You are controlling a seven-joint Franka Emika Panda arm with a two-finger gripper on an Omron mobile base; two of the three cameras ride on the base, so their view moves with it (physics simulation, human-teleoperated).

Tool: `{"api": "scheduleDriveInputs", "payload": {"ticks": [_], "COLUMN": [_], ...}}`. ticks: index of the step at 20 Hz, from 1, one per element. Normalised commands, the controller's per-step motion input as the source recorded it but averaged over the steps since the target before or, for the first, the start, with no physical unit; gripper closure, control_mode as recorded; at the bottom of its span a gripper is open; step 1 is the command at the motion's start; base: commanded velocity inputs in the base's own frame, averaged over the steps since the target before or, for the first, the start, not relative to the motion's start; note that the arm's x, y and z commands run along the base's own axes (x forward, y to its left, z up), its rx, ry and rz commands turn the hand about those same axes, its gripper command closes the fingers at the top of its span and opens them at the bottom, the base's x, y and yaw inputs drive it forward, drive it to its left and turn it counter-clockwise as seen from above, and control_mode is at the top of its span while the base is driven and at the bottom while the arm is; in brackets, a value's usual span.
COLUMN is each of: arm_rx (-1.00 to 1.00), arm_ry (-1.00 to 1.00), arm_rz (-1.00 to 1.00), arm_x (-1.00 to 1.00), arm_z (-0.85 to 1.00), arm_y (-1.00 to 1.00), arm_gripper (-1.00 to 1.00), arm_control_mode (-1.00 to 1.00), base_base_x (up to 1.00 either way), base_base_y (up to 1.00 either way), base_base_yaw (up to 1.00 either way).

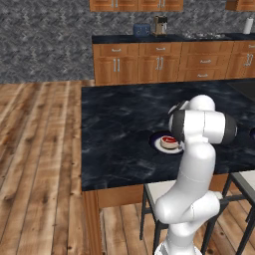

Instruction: Transport the steak and potato to the fridge. Place the steak on the rack containing meat and place the potato on the rack containing the vegetable, ensuring meats and vegetables are on different racks.

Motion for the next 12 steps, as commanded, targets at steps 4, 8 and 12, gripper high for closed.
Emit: {"api": "scheduleDriveInputs", "payload": {"ticks": [4, 8, 12], "arm_rx": [0.0, 0.0, 0.0], "arm_ry": [0.0, 0.0, 0.0], "arm_rz": [0.0, 0.0, 0.01], "arm_x": [0.21, 0.11, 0.07], "arm_z": [-0.14, -0.17, -0.26], "arm_y": [-0.03, 0.0, 0.0], "arm_gripper": [-1.0, -1.0, -1.0], "arm_control_mode": [-1.0, -1.0, -1.0], "base_base_x": [0.0, 0.0, 0.0], "base_base_y": [0.0, 0.0, 0.0], "base_base_yaw": [0.0, 0.0, 0.0]}}
